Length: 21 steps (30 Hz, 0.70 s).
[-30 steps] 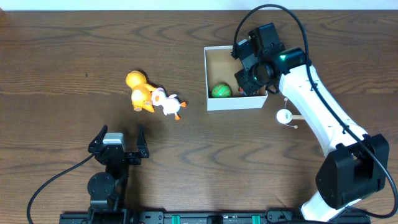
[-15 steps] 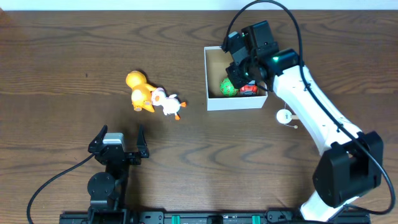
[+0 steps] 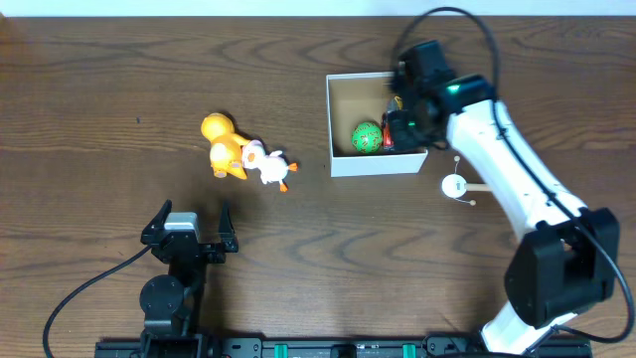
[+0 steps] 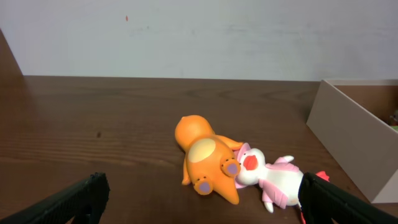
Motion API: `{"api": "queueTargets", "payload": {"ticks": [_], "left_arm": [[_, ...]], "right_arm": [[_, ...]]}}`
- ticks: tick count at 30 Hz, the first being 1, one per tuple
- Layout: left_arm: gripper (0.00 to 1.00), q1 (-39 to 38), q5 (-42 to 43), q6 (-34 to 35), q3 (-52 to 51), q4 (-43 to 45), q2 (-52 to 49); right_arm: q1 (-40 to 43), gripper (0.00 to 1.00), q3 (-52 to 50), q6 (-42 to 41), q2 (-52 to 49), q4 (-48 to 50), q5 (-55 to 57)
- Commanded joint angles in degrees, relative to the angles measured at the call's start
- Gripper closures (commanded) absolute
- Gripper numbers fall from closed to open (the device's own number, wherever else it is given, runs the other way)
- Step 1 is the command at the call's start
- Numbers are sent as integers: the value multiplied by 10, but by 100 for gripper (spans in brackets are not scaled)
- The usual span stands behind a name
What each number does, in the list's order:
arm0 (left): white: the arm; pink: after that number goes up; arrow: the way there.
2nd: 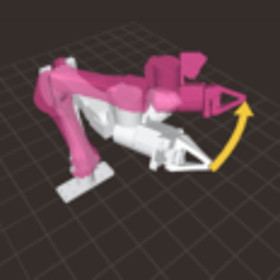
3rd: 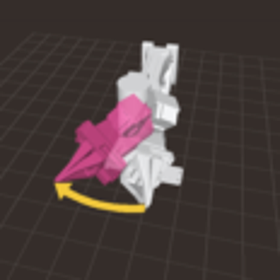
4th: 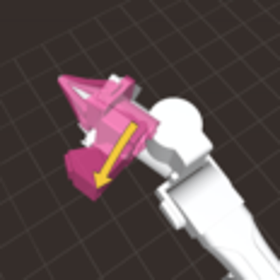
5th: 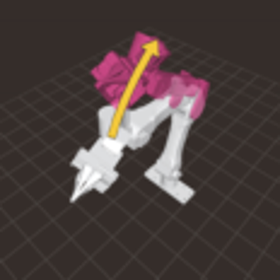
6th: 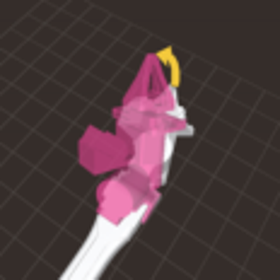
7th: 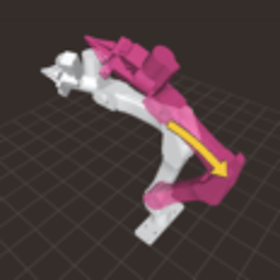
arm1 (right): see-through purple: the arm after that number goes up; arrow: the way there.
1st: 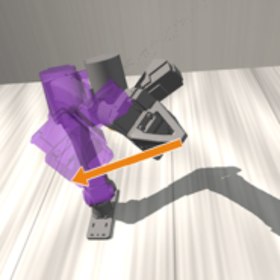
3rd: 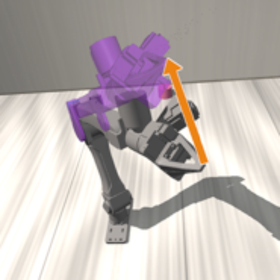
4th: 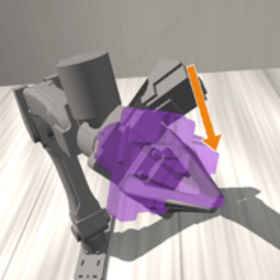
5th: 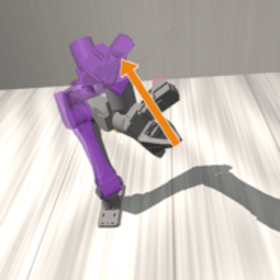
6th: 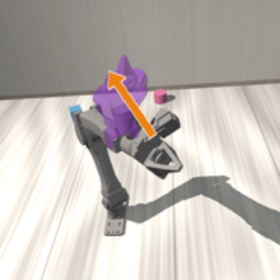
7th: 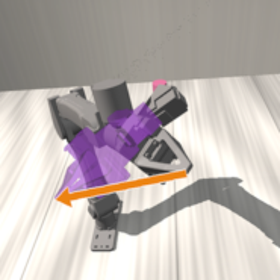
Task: Pack container
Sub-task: 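Move the right gripper right and grasp the small white stick toy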
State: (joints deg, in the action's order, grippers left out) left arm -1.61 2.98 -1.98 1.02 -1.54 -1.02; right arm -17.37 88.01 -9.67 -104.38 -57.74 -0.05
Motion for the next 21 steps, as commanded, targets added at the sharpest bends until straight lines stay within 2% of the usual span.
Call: {"api": "queueTargets", "payload": {"ticks": [1,5,12,20,21], "left_arm": [[2,2,-6,-8,-8,-23,0],[2,2,-6,-8,-8,-23,0],[2,2,-6,-8,-8,-23,0],[2,2,-6,-8,-8,-23,0],[2,2,-6,-8,-8,-23,0]], "right_arm": [[40,99,2,-167,21,-40,92],[82,99,-9,-304,21,-87,112],[120,99,-129,-463,21,-20,136],[150,92,-243,-519,21,88,136],[155,88,-252,-527,21,94,136]]}}
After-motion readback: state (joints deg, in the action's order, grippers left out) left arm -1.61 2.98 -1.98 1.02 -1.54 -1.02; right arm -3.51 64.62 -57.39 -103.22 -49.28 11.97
